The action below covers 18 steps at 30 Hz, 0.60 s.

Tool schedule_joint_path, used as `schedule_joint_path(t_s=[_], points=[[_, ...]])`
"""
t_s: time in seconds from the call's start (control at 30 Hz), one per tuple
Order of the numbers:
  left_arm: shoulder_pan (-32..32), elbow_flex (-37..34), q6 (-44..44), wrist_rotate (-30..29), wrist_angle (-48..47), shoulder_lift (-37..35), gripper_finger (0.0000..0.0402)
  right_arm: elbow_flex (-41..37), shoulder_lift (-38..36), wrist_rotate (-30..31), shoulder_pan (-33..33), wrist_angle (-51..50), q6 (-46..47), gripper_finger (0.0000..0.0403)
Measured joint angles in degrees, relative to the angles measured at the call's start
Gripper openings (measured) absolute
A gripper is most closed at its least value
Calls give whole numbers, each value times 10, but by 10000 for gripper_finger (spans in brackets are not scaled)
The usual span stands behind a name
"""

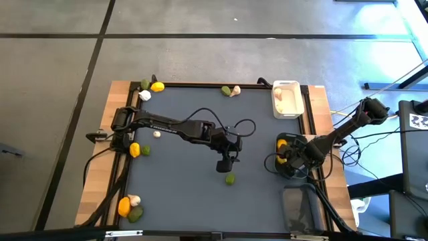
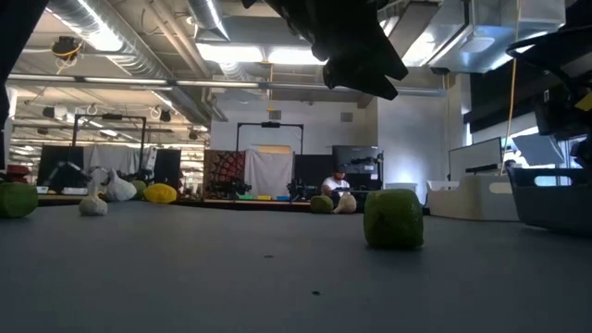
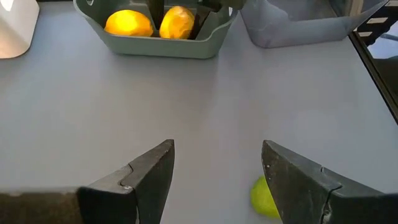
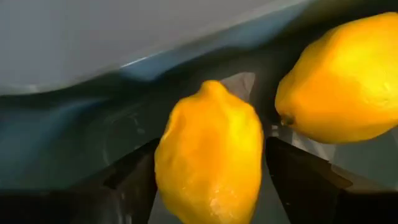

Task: Sort produce into baskets
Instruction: Put the yellow lemon into the gray bin, then put the green lime into the black bin

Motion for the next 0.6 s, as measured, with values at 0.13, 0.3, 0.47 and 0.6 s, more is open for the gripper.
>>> schedule_joint_path(t_s=[0.13,0.3,0.47,0.6], points=[[0,0,-12,0,0,0,237,16,0,0,0,-11,1,295],[-7,0,0,3,-2,0,237,73,0,0,0,-73,-3,288],[-22,0,29,16,-25,0,237,135,0,8,0,-116,-19,281],[-32,0,48,16,-45,0,237,165,-1,34,0,-113,-35,280]])
